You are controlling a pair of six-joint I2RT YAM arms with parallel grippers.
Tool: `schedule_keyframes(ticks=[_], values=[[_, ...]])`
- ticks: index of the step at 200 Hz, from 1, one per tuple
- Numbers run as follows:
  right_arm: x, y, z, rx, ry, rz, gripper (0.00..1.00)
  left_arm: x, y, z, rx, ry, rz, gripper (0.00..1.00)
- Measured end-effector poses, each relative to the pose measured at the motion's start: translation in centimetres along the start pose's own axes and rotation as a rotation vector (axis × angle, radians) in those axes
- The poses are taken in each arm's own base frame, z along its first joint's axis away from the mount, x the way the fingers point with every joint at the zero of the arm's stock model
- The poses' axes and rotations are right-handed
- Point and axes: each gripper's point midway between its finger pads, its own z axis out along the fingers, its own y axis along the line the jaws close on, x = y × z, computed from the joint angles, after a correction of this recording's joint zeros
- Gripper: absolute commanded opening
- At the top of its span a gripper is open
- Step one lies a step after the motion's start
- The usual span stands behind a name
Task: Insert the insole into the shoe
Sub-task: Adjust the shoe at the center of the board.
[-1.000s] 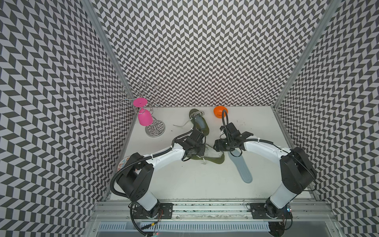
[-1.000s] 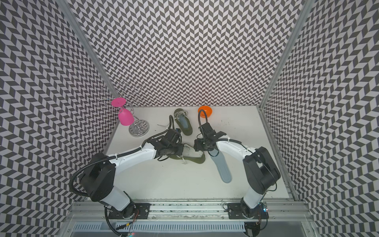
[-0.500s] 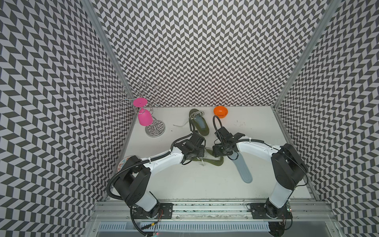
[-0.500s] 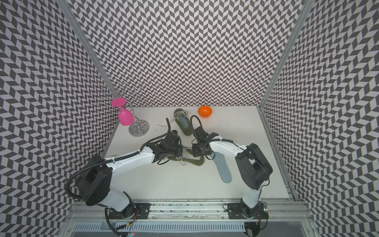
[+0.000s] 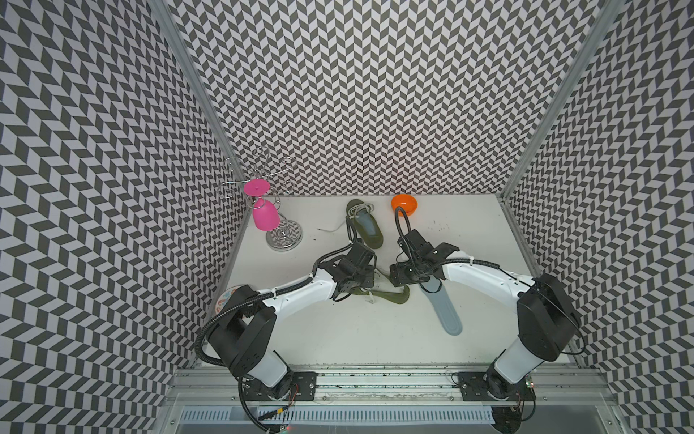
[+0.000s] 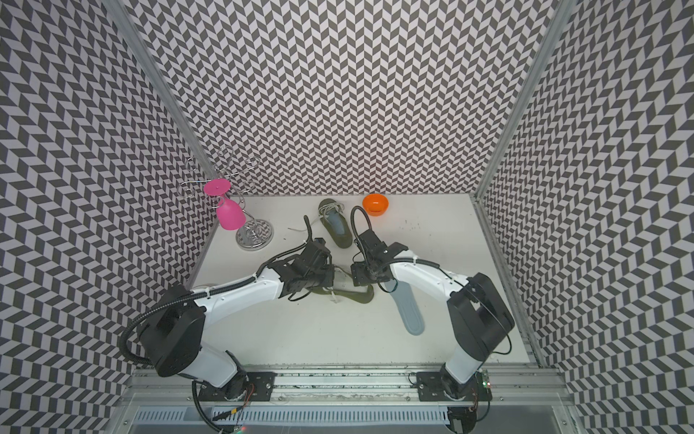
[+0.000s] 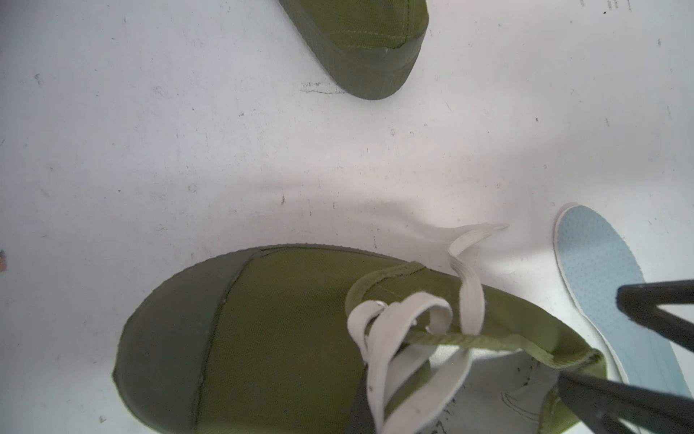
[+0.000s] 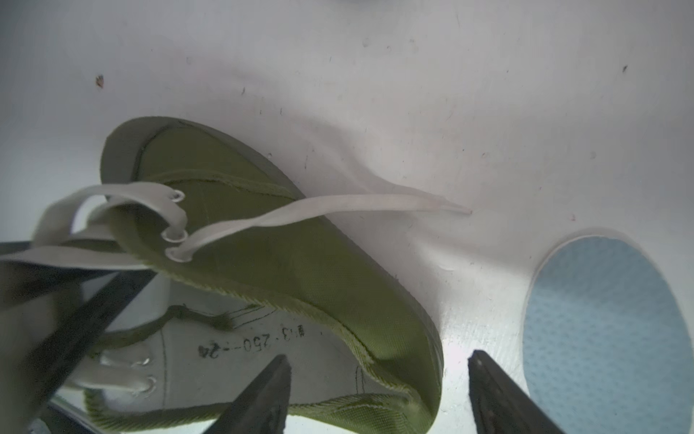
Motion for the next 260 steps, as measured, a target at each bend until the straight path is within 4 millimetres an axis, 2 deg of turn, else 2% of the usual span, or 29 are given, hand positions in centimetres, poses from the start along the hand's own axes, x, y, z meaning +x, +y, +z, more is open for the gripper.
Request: schedule_keyframes(ticks=[48,80,100,129,150,175,216,260], values=[[1.5,-0.7,3.0,0.033,0.076,0.0,0.75,-0.4,-0.3,-0.6,0.014,-0.015,-0.006,0.0],[2.3,-1.3,3.6,0.053,0.099,-0.02,0.74,-0.6,-0.3,-1.0,0.015,-0.029,-0.007,0.0],[3.2,-2.4,3.9,0.083,0.116,-0.029,0.73,-0.4,-0.1,-0.9,0.009,-0.027,-0.007,0.0],[4.1,-4.2,3.5,0.103,0.127,-0.013,0.68,0.2,0.0,-0.7,0.015,-0.011,-0.012,0.0],[3.4,-5.3,2.6,0.103,0.096,0.009,0.62,0.6,-0.2,-0.7,0.043,-0.002,-0.024,0.0],[2.2,-6.2,1.8,0.094,0.058,0.035,0.6,0.5,-0.5,-0.9,0.079,-0.005,-0.04,0.0],[1.8,-6.0,1.7,0.061,0.05,0.041,0.57,0.5,-0.3,-0.7,0.105,0.0,-0.067,0.0],[3.0,-6.0,2.7,0.02,0.069,0.052,0.55,0.9,0.0,-0.4,0.114,0.006,-0.079,0.0]])
